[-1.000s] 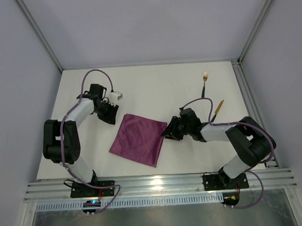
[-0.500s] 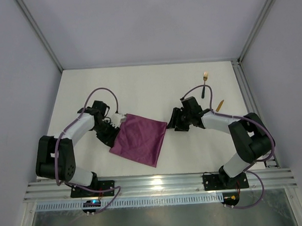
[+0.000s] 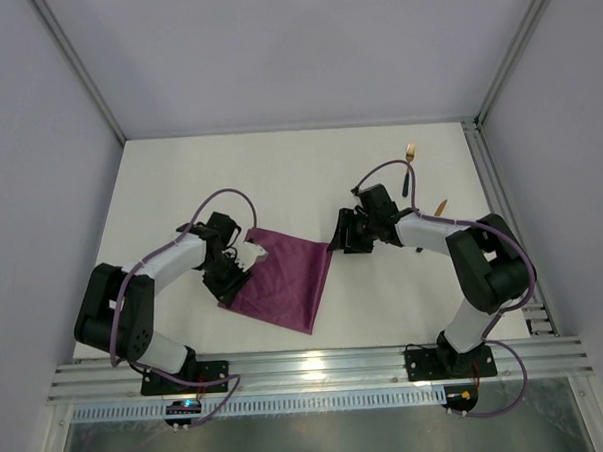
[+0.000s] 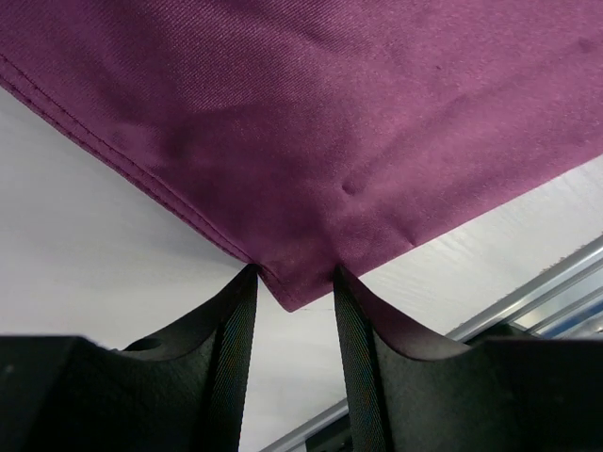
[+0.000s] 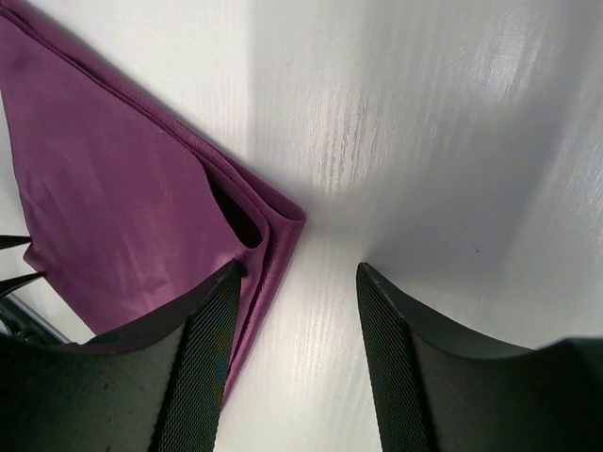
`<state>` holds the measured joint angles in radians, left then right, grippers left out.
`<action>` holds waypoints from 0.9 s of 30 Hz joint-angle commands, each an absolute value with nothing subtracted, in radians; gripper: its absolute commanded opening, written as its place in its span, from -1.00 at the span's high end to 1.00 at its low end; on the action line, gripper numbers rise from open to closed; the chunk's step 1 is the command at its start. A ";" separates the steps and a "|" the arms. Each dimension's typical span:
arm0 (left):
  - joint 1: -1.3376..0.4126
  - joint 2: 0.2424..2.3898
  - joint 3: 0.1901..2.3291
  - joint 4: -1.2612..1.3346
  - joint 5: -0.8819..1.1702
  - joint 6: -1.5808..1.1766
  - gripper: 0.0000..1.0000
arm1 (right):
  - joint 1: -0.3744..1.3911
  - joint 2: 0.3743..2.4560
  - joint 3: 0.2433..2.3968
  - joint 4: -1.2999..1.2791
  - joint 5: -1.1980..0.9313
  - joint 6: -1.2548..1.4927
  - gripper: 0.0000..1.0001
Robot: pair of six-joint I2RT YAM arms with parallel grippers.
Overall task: Fold the napkin into a case and place the utensils inside
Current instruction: Rotate the square-folded napkin at the center of the board.
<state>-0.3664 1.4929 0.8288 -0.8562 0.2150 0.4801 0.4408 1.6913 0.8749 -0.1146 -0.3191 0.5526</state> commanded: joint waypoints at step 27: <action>-0.368 1.289 0.844 -0.953 0.357 0.615 0.18 | 0.557 1.684 0.968 -0.074 -0.293 0.489 0.92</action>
